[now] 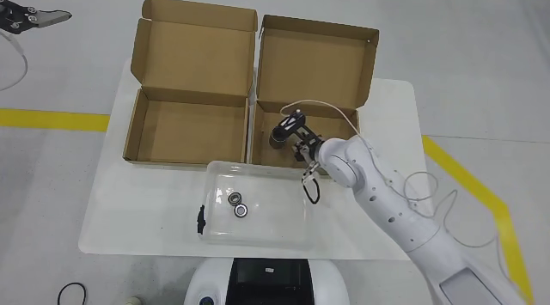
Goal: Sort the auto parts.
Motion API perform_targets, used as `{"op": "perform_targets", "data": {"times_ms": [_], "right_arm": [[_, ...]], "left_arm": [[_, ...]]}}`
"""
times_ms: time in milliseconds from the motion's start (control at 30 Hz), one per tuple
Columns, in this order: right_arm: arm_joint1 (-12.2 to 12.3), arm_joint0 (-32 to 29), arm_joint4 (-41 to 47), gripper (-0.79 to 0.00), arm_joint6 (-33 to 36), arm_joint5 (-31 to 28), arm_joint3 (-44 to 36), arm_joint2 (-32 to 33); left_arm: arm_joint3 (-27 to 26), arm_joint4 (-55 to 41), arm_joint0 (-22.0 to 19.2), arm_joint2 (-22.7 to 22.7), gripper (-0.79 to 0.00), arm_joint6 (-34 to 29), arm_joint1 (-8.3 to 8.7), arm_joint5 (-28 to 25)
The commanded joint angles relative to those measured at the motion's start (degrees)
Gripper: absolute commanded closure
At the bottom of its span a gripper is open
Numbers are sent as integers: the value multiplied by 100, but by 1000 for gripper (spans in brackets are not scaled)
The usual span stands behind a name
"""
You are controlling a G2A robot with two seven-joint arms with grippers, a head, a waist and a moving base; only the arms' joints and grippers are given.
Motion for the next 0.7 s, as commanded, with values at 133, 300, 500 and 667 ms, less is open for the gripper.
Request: {"op": "perform_targets", "data": {"times_ms": [133, 300, 500, 667], "right_arm": [[24, -126, -239, -440, -93, 99, -243, 120], [143, -502, -467, -499, -114, 75, -871, 466], [307, -1127, -587, -563, -421, -422, -1931, 889], [409, -1457, -718, -539, -735, -1188, -2539, 1049]], "left_arm": [[0, 0, 0, 0, -785, 0, 0, 0], [0, 0, 0, 0, -785, 0, 0, 0], [0, 0, 0, 0, -785, 0, 0, 0], [0, 0, 0, 0, -785, 0, 0, 0]]}}
